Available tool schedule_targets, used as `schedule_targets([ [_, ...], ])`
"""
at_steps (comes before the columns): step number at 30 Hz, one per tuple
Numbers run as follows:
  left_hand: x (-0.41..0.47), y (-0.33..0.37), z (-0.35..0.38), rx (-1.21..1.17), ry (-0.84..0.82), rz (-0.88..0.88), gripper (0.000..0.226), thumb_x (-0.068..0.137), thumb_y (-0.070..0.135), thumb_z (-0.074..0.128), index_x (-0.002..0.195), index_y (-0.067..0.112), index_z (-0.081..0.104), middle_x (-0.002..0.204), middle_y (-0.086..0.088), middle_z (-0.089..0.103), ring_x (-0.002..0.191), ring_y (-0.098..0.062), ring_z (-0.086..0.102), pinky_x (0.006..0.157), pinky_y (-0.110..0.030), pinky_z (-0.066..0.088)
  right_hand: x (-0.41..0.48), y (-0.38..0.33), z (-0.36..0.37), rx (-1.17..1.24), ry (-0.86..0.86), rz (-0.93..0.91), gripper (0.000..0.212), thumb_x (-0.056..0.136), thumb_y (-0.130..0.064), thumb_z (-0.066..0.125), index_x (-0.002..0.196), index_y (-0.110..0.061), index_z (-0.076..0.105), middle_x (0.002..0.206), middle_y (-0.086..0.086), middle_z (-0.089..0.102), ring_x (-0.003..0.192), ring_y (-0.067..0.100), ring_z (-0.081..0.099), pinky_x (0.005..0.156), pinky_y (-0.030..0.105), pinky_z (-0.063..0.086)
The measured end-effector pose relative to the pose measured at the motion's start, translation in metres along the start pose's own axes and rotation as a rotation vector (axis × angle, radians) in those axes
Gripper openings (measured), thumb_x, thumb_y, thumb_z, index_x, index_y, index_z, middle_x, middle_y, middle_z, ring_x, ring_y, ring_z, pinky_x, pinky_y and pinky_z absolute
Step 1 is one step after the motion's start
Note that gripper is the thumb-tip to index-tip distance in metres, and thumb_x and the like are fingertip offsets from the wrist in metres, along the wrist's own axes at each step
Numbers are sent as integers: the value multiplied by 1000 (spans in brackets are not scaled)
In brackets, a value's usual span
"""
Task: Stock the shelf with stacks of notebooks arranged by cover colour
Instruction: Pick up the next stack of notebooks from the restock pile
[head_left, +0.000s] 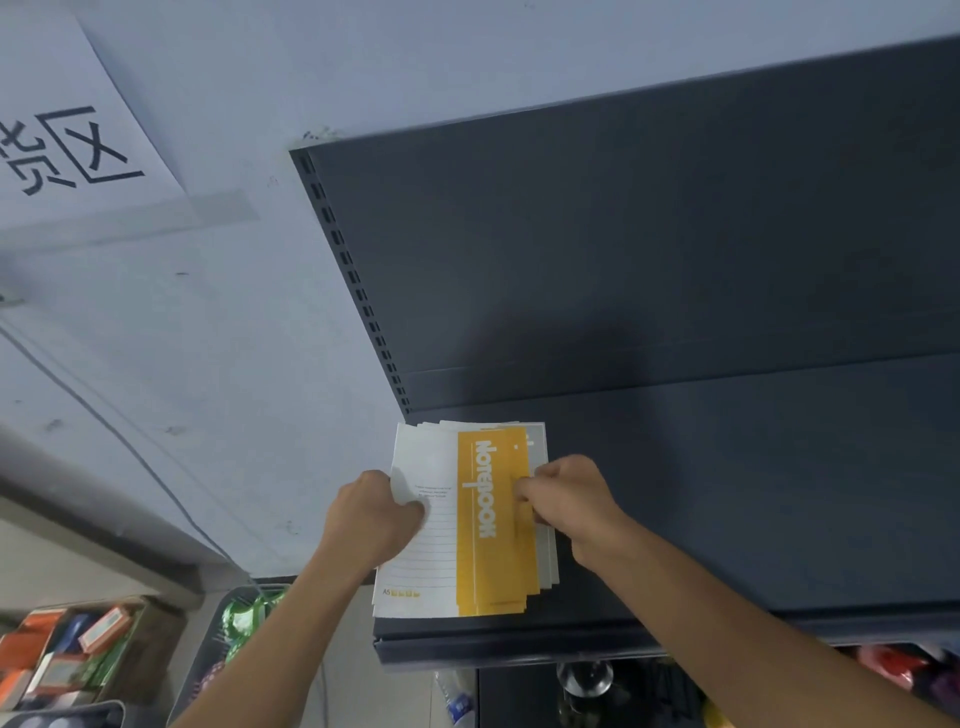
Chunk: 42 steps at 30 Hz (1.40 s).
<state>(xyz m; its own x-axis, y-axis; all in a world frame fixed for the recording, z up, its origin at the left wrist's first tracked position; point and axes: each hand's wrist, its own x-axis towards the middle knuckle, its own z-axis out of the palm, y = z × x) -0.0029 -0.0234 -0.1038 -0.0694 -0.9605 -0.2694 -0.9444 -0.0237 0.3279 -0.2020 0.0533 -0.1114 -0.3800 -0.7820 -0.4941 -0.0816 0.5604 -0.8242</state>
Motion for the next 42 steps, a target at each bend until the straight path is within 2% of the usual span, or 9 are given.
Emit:
schedule_targets([
  [5, 0, 1, 0, -101, -29, 3, 26, 92, 36, 60, 87, 11, 55, 80, 1, 60, 70, -14, 58, 51, -26, 38, 2, -4, -1, -22, -97, 17, 39, 82, -4, 70, 61, -17, 40, 64, -1, 39, 57, 13, 44, 67, 25, 46],
  [9, -6, 7, 0, -218, -6, 9, 27, 99, 42, 51, 94, 16, 49, 88, 4, 60, 75, -9, 58, 53, -26, 37, 2, -3, 4, -65, -127, -13, 11, 87, -11, 70, 93, -11, 61, 88, 1, 60, 83, 13, 60, 60, 23, 44],
  [15, -3, 11, -1, -522, -11, 22, 27, 101, 32, 52, 119, 14, 42, 98, 8, 58, 83, -8, 58, 58, -27, 39, 4, -4, 13, -121, -75, -36, 34, 94, -45, 62, 109, -14, 63, 114, 5, 63, 105, 21, 63, 91, 39, 56],
  [20, 2, 13, 0, -768, -156, -49, 33, 98, 33, 55, 123, 16, 42, 112, -1, 62, 98, -18, 63, 70, -34, 49, 1, -6, 3, -32, -122, -25, 29, 97, -48, 60, 108, -22, 58, 109, -4, 64, 93, 10, 61, 68, 27, 47],
  [26, 11, 34, 0, -604, -254, 75, 29, 101, 34, 50, 121, 20, 35, 105, 1, 63, 87, -16, 67, 50, -24, 52, -8, -7, -17, 158, 18, 47, 23, 95, -34, 69, 104, -13, 69, 98, 1, 76, 88, 15, 71, 67, 30, 55],
  [29, 12, 44, 6, -358, -179, 264, 20, 98, 36, 51, 109, 20, 49, 95, 7, 64, 80, -10, 64, 54, -22, 46, -19, -2, -31, 27, 149, 49, 17, 98, -31, 64, 96, -15, 69, 91, -1, 75, 79, 13, 70, 56, 24, 49],
  [33, 11, 65, 18, -290, -117, 430, 17, 96, 35, 52, 94, 21, 62, 77, 5, 68, 68, -13, 65, 56, -26, 46, -29, 8, -60, -46, 271, 52, 25, 98, -32, 65, 99, -8, 70, 96, 6, 74, 87, 19, 70, 64, 27, 52],
  [38, -9, 100, 39, -229, -160, 537, 23, 101, 40, 51, 104, 21, 63, 91, 5, 70, 80, -14, 66, 73, -30, 53, -37, 27, -99, -83, 342, 60, 28, 99, -25, 63, 97, 2, 69, 80, 6, 69, 72, 16, 61, 71, 31, 49],
  [42, -27, 139, 48, -173, -133, 589, 26, 101, 43, 52, 84, 23, 55, 80, 5, 62, 70, -10, 60, 59, -25, 42, -41, 40, -140, -55, 376, 47, 24, 99, -21, 62, 90, 0, 70, 70, -1, 68, 60, 11, 60, 62, 24, 47],
])
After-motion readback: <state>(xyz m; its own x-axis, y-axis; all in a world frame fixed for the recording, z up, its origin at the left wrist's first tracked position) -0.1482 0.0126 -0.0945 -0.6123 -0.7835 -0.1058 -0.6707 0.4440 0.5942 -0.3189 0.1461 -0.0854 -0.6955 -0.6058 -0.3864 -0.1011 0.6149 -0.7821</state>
